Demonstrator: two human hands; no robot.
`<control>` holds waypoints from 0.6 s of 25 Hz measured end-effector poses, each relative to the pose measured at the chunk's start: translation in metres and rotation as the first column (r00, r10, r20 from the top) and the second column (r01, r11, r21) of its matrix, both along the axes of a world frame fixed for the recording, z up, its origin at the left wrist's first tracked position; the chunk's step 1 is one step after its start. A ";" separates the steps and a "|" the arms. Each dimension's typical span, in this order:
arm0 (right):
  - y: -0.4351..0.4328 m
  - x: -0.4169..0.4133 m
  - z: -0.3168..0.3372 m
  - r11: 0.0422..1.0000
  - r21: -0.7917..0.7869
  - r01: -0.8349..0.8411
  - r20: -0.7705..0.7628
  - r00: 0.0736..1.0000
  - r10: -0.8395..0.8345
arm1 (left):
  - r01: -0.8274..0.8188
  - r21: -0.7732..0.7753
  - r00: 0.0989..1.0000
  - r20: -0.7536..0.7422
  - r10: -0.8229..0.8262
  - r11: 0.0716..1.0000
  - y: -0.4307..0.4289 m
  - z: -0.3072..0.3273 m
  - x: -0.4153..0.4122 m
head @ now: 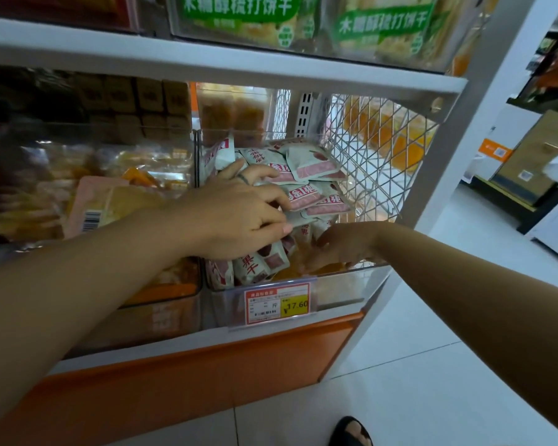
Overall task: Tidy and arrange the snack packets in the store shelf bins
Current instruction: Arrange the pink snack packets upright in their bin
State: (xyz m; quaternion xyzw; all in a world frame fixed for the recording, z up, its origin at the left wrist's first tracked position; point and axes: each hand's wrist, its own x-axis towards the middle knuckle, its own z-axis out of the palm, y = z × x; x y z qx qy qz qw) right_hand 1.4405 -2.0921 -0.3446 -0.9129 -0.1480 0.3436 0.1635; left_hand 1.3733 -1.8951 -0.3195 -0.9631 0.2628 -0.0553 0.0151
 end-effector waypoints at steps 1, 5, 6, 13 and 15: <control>0.002 -0.001 0.000 1.000 -0.012 -0.024 0.037 0.999 0.024 | -0.002 0.000 1.000 0.000 0.002 1.000 0.000 0.000 0.000; 0.006 -0.001 -0.005 0.998 0.065 -0.026 0.072 0.997 0.021 | -0.010 -0.002 1.000 -0.008 0.010 1.000 0.000 0.001 0.000; 0.006 -0.001 -0.005 0.995 0.099 -0.014 0.069 0.998 0.007 | -0.016 0.000 1.000 -0.014 0.016 1.000 0.000 0.001 0.001; -0.001 -0.002 0.001 0.966 0.239 0.099 -0.077 0.994 -0.082 | -0.022 0.002 1.000 -0.018 0.023 1.000 -0.001 0.001 0.001; -0.005 -0.003 0.003 0.960 0.275 0.061 -0.086 0.996 -0.038 | -0.022 0.008 1.000 -0.018 0.022 1.000 -0.001 0.001 0.000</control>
